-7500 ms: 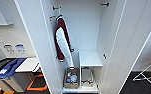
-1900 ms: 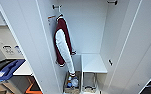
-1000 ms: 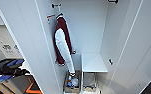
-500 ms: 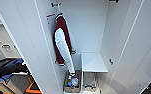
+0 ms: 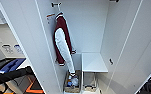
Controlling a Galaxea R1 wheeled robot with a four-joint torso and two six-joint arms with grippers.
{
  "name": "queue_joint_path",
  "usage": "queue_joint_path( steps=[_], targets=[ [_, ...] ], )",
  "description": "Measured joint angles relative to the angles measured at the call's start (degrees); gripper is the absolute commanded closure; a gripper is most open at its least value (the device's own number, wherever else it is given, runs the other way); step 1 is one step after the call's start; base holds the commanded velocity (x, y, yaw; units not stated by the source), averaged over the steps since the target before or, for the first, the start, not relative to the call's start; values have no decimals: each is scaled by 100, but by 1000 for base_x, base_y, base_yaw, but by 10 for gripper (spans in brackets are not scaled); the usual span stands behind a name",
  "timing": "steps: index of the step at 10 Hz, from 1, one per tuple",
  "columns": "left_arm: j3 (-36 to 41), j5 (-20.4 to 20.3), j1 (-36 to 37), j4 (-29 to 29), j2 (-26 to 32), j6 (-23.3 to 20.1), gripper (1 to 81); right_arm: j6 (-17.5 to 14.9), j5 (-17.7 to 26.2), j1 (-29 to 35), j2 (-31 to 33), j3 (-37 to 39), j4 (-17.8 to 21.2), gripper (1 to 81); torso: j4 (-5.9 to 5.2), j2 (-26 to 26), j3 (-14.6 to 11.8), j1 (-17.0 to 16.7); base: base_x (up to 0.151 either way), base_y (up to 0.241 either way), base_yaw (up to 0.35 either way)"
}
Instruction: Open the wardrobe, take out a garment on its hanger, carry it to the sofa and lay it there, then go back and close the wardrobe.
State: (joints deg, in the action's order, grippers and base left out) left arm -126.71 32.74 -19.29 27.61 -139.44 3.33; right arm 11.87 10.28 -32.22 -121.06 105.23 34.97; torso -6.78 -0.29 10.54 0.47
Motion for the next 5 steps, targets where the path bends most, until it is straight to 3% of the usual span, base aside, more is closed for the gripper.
queue_joint_path(
  steps=[4, 5],
  targets=[
    [282, 9, -469, -9, -686, 15, 10, -85, -24, -344, -138, -1039, 55, 10, 0, 2, 0, 0, 0, 0, 0],
    [332, 22, -447, 28, -896, -22, 10, -22, -243, -463, -319, -1203, 110, 10, 0, 2, 0, 0, 0, 0, 0]
  ],
)
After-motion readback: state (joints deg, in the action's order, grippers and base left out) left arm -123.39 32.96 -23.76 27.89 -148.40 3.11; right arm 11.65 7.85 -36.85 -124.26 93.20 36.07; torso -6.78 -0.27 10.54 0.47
